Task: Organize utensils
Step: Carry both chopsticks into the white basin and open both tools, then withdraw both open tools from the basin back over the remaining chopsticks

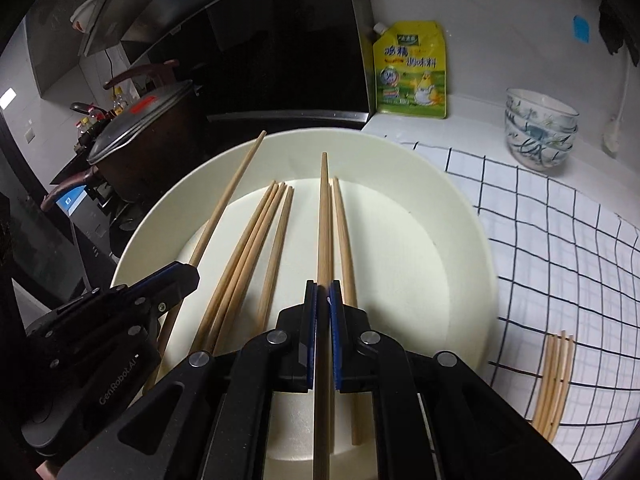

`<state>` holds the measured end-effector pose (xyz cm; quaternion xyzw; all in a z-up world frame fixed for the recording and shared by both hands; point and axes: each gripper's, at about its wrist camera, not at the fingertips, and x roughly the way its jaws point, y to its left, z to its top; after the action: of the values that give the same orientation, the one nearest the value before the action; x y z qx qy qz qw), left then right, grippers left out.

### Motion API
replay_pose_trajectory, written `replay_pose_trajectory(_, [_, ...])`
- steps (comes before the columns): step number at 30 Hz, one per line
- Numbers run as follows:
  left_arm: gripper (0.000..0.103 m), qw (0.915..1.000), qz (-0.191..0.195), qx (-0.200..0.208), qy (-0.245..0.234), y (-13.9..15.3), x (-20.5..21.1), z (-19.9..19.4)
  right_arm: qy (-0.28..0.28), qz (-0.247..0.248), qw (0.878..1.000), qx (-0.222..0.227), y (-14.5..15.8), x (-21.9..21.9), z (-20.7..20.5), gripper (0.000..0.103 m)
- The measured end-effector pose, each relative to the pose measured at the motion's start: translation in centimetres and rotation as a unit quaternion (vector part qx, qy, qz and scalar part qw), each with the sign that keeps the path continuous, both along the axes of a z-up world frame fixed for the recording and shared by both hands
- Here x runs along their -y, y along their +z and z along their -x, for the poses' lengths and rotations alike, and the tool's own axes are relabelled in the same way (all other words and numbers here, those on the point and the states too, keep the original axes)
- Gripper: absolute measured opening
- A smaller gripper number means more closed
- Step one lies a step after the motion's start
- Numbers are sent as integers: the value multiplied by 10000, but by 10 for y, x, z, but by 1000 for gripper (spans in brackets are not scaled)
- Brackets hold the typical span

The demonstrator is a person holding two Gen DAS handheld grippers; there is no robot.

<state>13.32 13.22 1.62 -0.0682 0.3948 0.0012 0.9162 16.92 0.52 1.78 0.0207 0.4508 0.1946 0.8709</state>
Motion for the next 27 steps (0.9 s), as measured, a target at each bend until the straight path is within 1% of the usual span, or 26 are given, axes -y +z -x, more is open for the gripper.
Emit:
replay_pose_trajectory(4, [8, 9999, -35, -104, 67, -5, -3, -3, -65, 27, 10000, -48, -5, -1, -2, 6])
replay_pose_trajectory(5, [13, 9999, -11, -104, 114, -5, -6, -3, -83, 47, 9999, -61, -5, -1, -2, 7])
replay_pose_trajectory(6, [25, 9998, 2, -91, 176, -5, -8, -2, -116, 26, 9999, -36, -4, 1, -2, 12])
replay_pose_trajectory(7, [41, 9997, 6, -55, 223, -5, -10, 1, -136, 31, 9999, -11, -2, 1, -1, 18])
replay_pose_trajectory(9, [58, 9994, -18, 73, 347, -2, -14, 6, -158, 63, 9998, 76, 1, 4, 2, 20])
replay_pose_trajectory(14, [59, 9989, -1, 143, 447, 3, -19, 16, -237, -3, 9995, 185, 7, 13, 11, 24])
replay_pose_trajectory(17, [62, 9989, -15, 145, 451, 4, -17, 22, -278, -38, 9994, 206, 8, 18, 17, 27])
replay_pose_trajectory(19, [66, 9989, 7, 145, 439, 5, -14, 24, -310, -68, 9993, 215, 10, 23, 22, 29])
replay_pose_trajectory(21, [66, 9990, 23, 154, 419, 6, -12, 29, -353, -91, 9991, 237, 11, 27, 27, 31])
replay_pose_trajectory(27, [68, 9993, 27, 174, 326, 10, 2, 39, -501, -109, 9982, 325, 18, 45, 45, 32])
